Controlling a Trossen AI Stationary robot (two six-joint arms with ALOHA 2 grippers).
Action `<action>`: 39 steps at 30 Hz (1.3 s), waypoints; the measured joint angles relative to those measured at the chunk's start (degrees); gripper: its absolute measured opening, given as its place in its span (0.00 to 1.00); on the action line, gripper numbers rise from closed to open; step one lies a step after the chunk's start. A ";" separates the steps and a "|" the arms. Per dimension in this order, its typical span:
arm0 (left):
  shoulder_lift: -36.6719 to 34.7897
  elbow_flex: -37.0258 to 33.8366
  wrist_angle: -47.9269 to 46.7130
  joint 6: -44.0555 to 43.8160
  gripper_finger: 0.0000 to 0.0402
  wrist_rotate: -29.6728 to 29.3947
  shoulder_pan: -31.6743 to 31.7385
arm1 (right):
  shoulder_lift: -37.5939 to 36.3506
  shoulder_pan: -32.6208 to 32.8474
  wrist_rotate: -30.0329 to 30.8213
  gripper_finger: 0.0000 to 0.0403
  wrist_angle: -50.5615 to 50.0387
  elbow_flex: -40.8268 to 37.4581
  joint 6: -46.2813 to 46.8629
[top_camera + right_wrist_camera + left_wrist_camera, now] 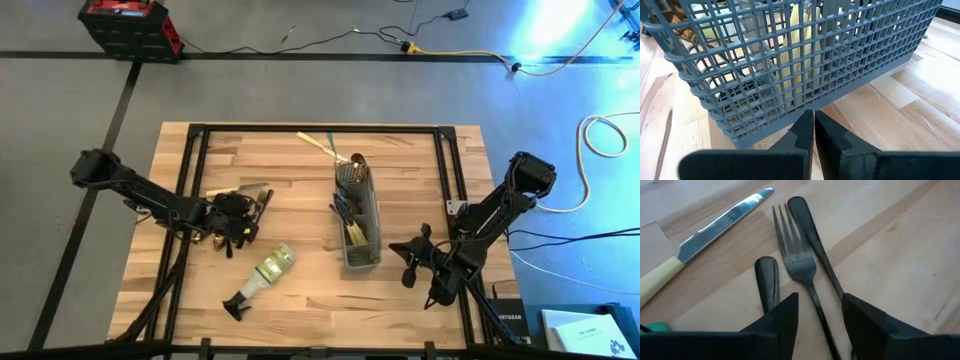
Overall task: Sort silverware
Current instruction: Put the fork into the silverware basket
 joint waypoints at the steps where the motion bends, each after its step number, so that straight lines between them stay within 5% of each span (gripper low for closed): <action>1: 0.48 0.00 -0.04 0.20 0.33 0.02 -0.05 | 0.00 0.00 -0.02 0.00 -0.01 0.00 0.00; 21: 9.41 0.24 2.96 1.35 0.31 -0.68 -0.06 | 0.00 0.00 -0.17 0.00 -0.22 0.00 0.00; 30: 9.41 0.25 3.12 4.07 0.03 1.43 0.01 | 0.01 0.00 -0.17 0.00 -0.20 0.00 0.00; 39: 9.49 2.79 1.40 7.79 0.00 1.66 0.14 | 0.01 0.00 -0.20 0.00 -0.20 0.00 0.00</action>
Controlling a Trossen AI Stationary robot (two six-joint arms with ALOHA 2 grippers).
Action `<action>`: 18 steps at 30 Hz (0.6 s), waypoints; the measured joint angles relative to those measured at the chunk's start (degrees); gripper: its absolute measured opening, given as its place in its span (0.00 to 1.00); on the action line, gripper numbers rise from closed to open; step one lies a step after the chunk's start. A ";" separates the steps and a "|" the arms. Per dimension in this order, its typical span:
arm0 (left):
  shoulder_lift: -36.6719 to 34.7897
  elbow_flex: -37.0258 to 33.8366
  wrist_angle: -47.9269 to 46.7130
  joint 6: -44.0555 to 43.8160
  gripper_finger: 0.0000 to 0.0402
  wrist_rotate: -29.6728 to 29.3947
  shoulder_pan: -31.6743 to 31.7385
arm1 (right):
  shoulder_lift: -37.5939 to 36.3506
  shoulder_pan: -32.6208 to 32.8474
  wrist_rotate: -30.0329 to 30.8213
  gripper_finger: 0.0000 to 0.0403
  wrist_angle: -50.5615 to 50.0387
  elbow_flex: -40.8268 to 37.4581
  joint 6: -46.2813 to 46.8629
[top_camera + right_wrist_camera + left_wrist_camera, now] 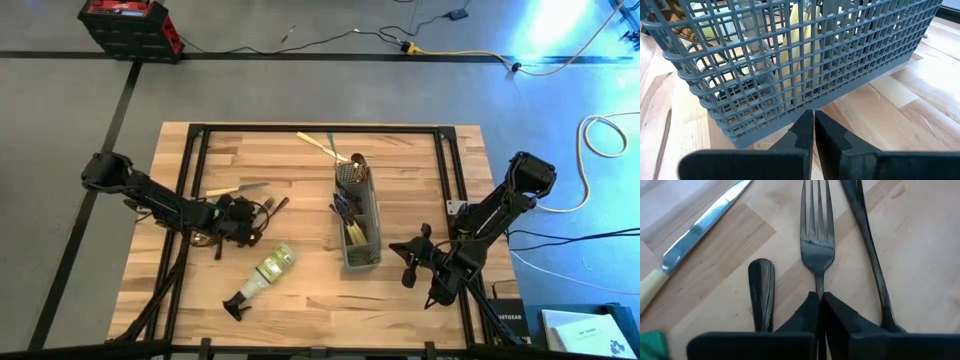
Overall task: Sort silverware
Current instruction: Put the fork into the silverware basket
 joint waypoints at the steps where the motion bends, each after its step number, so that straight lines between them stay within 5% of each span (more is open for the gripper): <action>1: 0.06 0.66 -0.40 0.86 0.00 0.12 0.03 | 0.02 0.00 0.01 0.00 0.02 0.00 0.01; 12: -4.03 13.75 -2.30 15.79 0.00 -6.60 2.46 | 0.88 0.00 0.02 0.00 0.04 0.00 0.00; 18: -8.08 17.29 8.86 26.30 0.00 -10.67 2.67 | 3.57 0.00 0.87 0.00 3.60 -0.02 0.67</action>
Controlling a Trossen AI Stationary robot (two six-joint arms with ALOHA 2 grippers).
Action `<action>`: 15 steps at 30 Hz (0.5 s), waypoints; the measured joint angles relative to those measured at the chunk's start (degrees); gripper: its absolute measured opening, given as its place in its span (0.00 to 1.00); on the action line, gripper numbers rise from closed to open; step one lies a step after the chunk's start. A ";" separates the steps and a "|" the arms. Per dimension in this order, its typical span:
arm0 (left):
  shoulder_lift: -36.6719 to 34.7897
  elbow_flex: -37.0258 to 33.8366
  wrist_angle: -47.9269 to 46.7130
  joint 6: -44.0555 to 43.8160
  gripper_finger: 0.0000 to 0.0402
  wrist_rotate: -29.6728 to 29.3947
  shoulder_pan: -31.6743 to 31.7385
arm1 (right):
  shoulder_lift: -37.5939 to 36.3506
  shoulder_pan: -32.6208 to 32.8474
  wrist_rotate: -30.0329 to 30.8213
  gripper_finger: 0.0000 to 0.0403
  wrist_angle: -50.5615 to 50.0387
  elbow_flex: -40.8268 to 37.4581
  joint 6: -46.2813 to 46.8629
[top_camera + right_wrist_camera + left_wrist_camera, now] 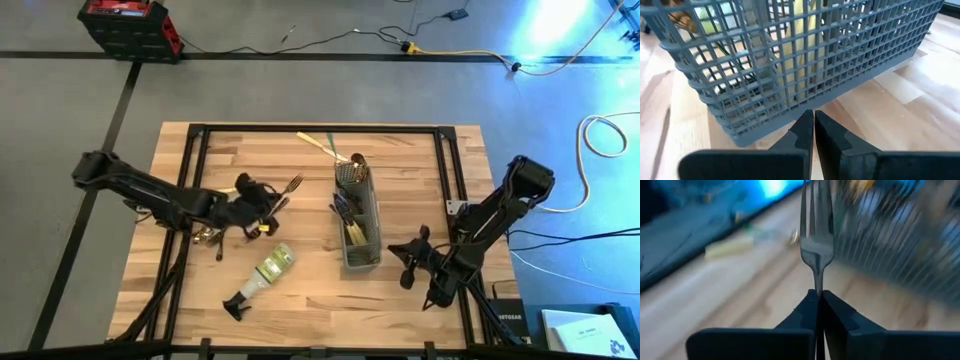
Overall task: Sort silverware
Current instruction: Put the fork into the silverware basket
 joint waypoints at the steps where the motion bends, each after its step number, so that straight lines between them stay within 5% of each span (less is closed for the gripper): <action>1: -0.26 0.00 3.96 2.65 0.00 -0.37 0.00 | 0.25 0.00 0.88 0.00 0.57 0.00 -0.28; 5: 0.62 0.04 23.49 12.53 0.00 0.22 0.23 | 0.62 0.00 2.57 0.00 0.56 0.00 -0.67; 8: 3.22 0.07 35.23 17.96 0.00 6.34 1.38 | 0.62 -0.02 3.14 0.00 0.53 0.00 -0.78; 15: 12.70 0.07 57.00 13.53 0.00 11.23 5.83 | -1.27 0.00 -0.12 0.00 -0.64 1.69 -7.94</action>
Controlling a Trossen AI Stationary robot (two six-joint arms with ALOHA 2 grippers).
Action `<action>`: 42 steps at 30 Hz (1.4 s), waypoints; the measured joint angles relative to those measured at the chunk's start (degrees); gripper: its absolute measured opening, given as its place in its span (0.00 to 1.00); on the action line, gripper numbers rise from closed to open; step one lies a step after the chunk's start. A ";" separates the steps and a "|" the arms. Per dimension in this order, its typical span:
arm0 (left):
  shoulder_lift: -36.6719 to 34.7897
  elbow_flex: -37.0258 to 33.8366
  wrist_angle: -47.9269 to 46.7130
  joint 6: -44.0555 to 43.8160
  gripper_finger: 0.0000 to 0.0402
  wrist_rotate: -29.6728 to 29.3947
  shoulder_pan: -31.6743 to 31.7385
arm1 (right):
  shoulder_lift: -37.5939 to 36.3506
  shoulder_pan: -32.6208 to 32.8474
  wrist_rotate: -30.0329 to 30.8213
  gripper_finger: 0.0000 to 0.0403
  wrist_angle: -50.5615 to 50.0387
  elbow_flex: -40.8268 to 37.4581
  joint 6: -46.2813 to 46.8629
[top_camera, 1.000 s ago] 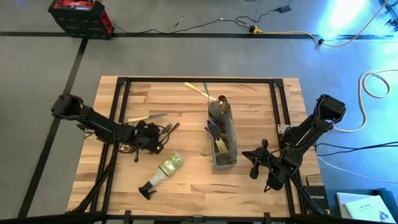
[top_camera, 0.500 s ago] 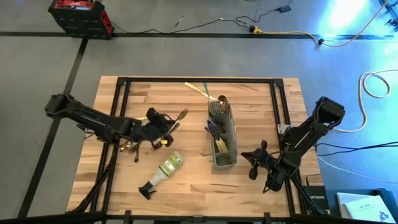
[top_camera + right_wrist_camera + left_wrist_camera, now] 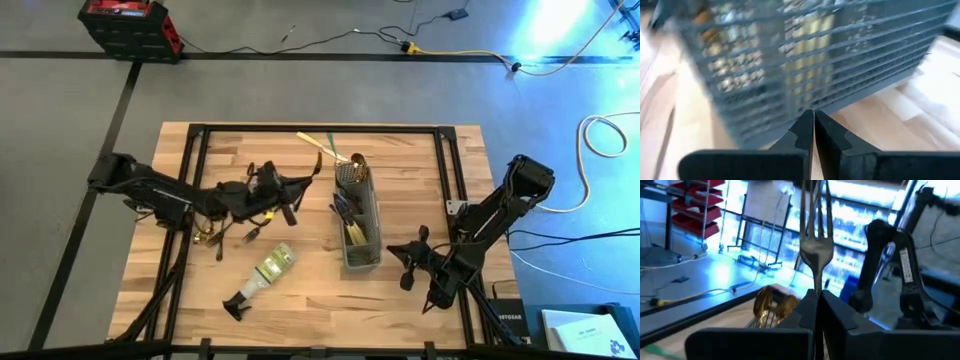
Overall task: Sort silverware
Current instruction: Put the fork into the silverware basket
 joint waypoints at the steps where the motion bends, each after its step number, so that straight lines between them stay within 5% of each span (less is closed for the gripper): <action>1: 1.39 -0.02 2.53 -0.17 0.00 1.68 0.52 | -0.51 0.00 -1.46 0.00 -1.03 0.87 -2.07; 9: 9.78 6.27 10.14 2.11 0.00 6.76 2.13 | -5.30 0.00 1.87 0.00 -6.65 14.16 -26.73; 19: 24.48 25.46 10.94 8.44 0.00 6.49 3.17 | -6.70 0.00 2.32 0.00 -6.56 29.41 -55.61; 26: 35.52 33.37 24.65 7.26 0.00 12.03 6.93 | -6.66 0.00 0.12 0.00 -10.03 30.26 -54.67; 42: 40.59 33.09 25.38 5.69 0.00 13.78 10.37 | -6.64 0.00 -3.20 0.00 -18.48 30.24 -42.11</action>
